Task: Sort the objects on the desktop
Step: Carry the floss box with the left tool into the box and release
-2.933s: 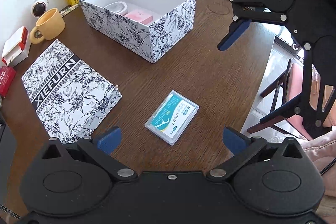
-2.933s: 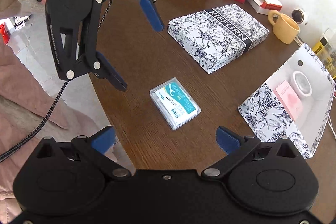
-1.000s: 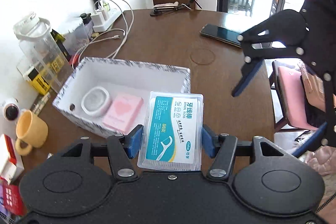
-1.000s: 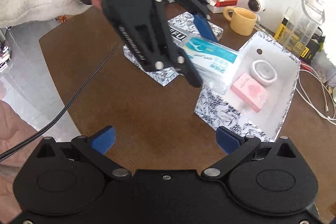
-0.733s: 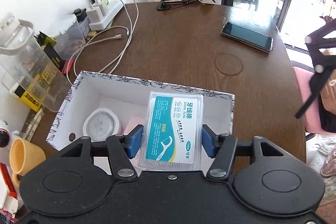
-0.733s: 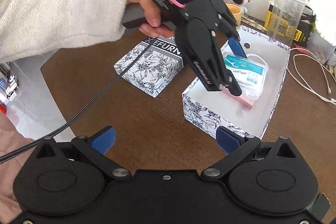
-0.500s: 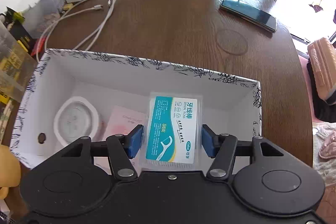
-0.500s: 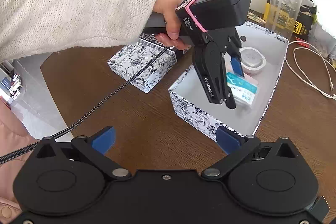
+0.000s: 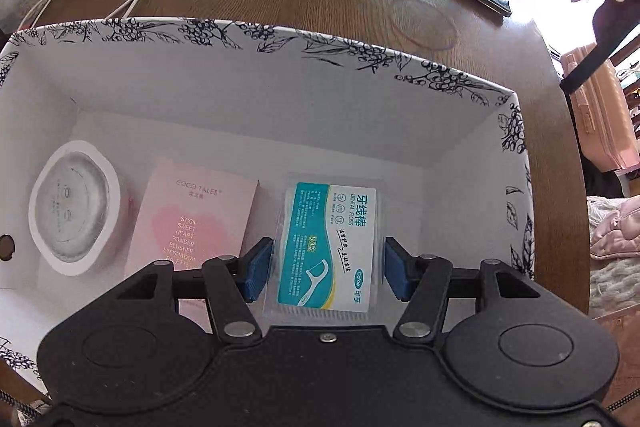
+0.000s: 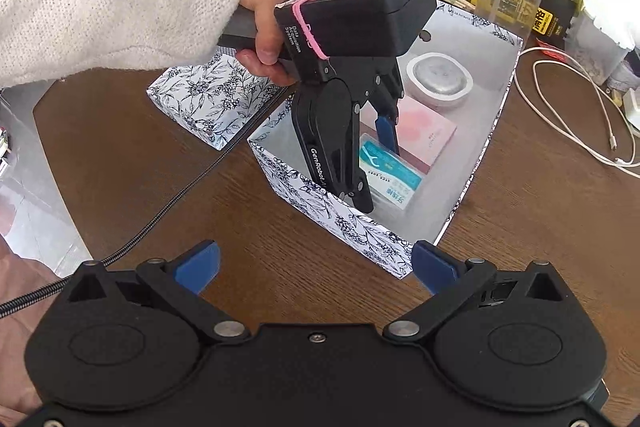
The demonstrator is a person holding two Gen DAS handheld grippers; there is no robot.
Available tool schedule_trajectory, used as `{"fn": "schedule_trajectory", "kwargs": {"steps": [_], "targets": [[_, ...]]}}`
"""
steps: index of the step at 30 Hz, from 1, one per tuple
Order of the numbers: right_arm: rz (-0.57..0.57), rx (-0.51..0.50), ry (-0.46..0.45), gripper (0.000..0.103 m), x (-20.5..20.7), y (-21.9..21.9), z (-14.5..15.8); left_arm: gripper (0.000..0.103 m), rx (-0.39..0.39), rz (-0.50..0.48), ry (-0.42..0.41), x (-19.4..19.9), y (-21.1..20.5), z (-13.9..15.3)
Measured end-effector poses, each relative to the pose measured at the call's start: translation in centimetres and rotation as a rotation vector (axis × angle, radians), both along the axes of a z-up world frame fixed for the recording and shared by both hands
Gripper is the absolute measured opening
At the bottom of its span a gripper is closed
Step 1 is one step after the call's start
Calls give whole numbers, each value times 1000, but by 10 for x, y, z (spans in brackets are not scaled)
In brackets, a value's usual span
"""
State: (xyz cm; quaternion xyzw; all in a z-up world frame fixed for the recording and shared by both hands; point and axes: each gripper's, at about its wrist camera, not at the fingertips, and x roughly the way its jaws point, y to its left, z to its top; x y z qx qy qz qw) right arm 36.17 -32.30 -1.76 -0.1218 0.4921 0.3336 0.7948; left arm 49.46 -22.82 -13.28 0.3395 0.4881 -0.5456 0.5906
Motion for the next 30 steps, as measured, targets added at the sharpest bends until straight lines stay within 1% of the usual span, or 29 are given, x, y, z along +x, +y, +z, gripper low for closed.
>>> {"fn": "schedule_trajectory", "kwargs": {"steps": [8,18,23,25,26,27,30], "targets": [[-1,5,6,103,0,-1,-5,57,22,-13,5,3,-1,-3],[1,20,14,103,-3,-1,-10,58,37,-24,-22,5,3,2],[-11,15,16,103,-10,-1,-11,60,9,-6,-65,4,9,23],[-16,11,8,103,-14,-1,-9,60,-8,7,-90,2,13,37],[-20,10,3,103,-16,-1,-7,65,-19,16,-103,1,15,44],[-23,9,-1,103,-18,-2,-5,68,-32,23,-116,0,17,52],[-35,1,-15,103,-24,-1,1,70,-71,44,-164,-10,19,77]]}}
